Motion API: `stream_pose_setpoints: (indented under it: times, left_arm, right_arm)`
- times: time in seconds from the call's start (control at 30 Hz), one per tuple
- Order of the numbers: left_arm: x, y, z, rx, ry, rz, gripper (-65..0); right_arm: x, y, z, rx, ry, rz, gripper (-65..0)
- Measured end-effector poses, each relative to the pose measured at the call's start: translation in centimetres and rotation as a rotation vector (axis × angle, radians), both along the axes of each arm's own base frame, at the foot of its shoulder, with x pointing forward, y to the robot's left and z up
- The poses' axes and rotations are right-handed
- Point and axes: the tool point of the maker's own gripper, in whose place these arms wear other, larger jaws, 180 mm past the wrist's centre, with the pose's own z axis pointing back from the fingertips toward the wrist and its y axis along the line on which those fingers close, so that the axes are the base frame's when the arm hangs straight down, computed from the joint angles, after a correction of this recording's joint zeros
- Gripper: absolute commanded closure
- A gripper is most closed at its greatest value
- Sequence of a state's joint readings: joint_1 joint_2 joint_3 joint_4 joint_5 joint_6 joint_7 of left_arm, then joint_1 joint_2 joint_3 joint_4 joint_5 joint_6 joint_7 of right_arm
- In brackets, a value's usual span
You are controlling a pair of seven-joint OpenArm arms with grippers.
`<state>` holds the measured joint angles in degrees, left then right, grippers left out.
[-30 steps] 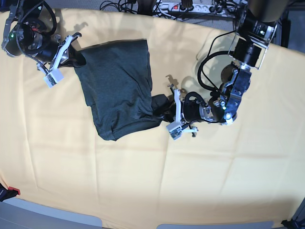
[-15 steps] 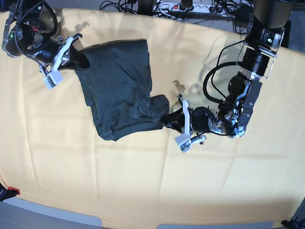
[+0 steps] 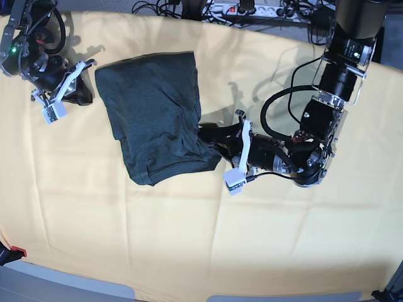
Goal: Fold the T-shirt properly
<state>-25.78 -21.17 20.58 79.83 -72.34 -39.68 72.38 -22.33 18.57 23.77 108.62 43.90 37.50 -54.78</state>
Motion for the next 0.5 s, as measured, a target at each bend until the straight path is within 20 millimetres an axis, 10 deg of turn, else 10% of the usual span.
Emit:
stream_pose_setpoints:
  times: [0.5]
  left_arm:
    - [-0.3,0.0,0.2,-0.010,0.015,-0.011,0.0]
  right_arm:
    - [-4.1,4.4,-2.1,0.284,0.227,0.114,0.0]
